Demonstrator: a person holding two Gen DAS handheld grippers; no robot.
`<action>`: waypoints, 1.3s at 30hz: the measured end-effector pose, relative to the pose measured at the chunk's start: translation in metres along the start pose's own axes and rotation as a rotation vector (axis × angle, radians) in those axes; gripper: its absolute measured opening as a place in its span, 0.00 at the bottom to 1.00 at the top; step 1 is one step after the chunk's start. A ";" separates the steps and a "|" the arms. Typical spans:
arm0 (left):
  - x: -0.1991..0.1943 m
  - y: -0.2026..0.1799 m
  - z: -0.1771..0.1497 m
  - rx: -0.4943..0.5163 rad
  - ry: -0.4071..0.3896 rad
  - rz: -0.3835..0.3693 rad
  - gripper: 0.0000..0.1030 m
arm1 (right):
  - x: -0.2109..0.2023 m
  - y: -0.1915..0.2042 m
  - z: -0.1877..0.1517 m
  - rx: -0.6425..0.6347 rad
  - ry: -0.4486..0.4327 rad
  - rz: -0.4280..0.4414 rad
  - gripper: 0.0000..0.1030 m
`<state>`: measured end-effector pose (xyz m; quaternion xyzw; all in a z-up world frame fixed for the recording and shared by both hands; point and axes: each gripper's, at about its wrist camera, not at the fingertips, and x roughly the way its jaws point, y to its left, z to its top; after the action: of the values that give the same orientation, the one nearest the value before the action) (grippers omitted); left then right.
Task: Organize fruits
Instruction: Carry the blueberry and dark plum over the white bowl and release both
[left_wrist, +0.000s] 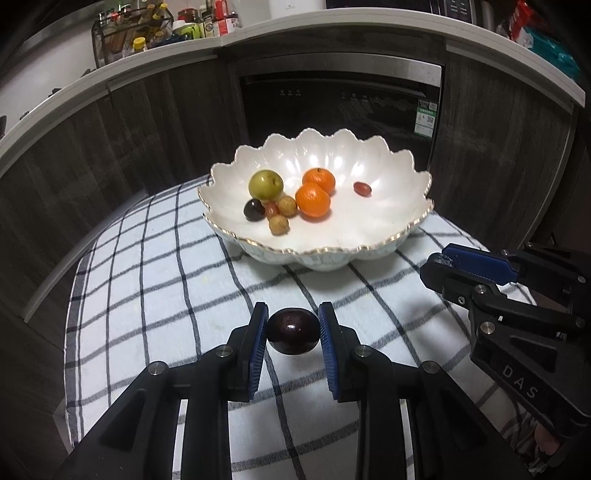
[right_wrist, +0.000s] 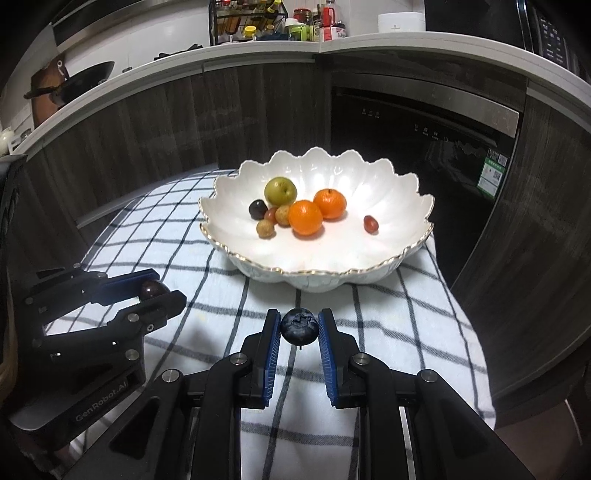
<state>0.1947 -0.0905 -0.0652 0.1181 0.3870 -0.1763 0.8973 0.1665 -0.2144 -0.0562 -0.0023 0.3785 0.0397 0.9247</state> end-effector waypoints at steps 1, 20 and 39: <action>-0.001 0.000 0.002 -0.002 -0.002 0.001 0.27 | 0.000 -0.001 0.003 0.000 -0.003 -0.002 0.22; 0.007 0.003 0.051 -0.026 -0.043 0.006 0.28 | 0.003 -0.023 0.043 0.031 -0.042 -0.045 0.22; 0.042 0.003 0.078 -0.039 -0.017 -0.005 0.28 | 0.027 -0.042 0.068 0.054 -0.031 -0.068 0.22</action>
<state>0.2737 -0.1240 -0.0434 0.0983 0.3832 -0.1722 0.9022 0.2364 -0.2523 -0.0281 0.0103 0.3646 -0.0017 0.9311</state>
